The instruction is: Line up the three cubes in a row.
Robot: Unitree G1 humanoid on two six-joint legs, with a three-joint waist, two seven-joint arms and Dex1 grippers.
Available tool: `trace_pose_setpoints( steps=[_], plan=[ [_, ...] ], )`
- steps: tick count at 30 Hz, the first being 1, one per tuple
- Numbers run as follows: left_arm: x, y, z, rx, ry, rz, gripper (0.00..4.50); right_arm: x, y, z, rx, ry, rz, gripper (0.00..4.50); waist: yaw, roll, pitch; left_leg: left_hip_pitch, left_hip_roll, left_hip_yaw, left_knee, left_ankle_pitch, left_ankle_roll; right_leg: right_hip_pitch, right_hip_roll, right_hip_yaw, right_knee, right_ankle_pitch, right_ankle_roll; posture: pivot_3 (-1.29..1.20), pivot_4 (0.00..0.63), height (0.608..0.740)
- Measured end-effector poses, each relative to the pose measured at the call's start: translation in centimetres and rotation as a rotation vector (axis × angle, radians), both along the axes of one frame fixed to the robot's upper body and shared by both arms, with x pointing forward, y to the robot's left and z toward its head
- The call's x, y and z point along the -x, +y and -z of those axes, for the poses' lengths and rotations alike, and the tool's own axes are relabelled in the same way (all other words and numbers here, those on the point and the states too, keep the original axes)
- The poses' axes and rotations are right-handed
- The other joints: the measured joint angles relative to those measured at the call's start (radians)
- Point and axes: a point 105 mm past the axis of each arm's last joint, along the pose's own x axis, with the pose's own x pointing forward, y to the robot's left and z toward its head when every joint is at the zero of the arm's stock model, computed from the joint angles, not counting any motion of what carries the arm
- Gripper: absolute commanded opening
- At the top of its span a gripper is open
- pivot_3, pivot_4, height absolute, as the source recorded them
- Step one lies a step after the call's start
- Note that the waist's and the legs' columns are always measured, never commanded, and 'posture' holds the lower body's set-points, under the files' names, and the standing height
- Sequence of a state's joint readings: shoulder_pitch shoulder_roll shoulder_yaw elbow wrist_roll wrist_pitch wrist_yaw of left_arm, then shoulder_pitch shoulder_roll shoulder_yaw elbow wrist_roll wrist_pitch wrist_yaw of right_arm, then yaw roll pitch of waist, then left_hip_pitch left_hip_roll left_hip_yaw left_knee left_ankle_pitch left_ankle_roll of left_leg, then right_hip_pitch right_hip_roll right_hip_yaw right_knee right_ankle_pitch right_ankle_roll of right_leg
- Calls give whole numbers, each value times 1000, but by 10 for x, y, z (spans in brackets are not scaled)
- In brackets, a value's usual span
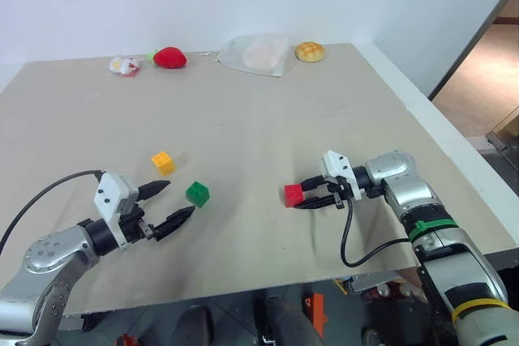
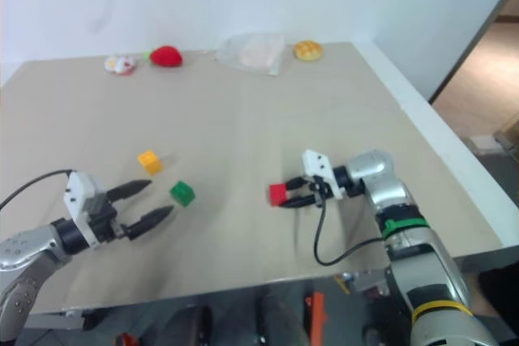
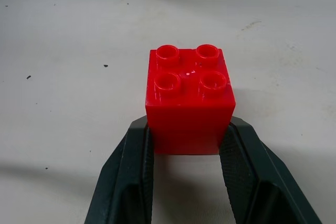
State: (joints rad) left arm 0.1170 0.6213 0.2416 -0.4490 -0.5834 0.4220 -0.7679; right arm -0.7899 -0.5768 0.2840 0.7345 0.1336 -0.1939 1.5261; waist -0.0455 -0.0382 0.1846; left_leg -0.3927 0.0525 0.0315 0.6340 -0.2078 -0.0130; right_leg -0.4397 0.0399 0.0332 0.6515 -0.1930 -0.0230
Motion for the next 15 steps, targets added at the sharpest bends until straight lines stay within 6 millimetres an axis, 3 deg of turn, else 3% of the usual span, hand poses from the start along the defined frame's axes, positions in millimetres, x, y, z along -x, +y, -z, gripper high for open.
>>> trace_pose_setpoints(
  steps=[3, 11, 13, 15],
  plan=[
    [-1, 2, 4, -30, 11, -10, 4500, -5, 2, 2, 3, -12, 22, 3506, -1, 0, 0, 2, 1, 1, 0, 0, 0, 1, 1, 2, 0, 0, 0, 0, 150, 740],
    [-2, 13, 34, -104, 102, -54, 4500, -6, -1, -2, 30, -52, 11, 3506, -1, 0, 0, 3, 0, 4, 0, 0, 0, 1, 4, 11, 0, 1, 0, 0, 150, 740],
    [-3, 16, 38, -118, 108, -69, 4500, -4, -4, -11, 45, -83, 1, 3506, 1, 0, 0, 0, -1, 7, 0, 0, 0, -2, 3, 13, 0, 1, 0, 0, 150, 740],
    [-5, 18, 41, -121, 117, -77, 4500, -4, -1, -36, -22, -128, 4, 3506, 1, 2, 1, -1, -1, 8, 0, 0, -1, -3, 3, 15, 0, 1, 1, 0, 150, 740]
  ],
)
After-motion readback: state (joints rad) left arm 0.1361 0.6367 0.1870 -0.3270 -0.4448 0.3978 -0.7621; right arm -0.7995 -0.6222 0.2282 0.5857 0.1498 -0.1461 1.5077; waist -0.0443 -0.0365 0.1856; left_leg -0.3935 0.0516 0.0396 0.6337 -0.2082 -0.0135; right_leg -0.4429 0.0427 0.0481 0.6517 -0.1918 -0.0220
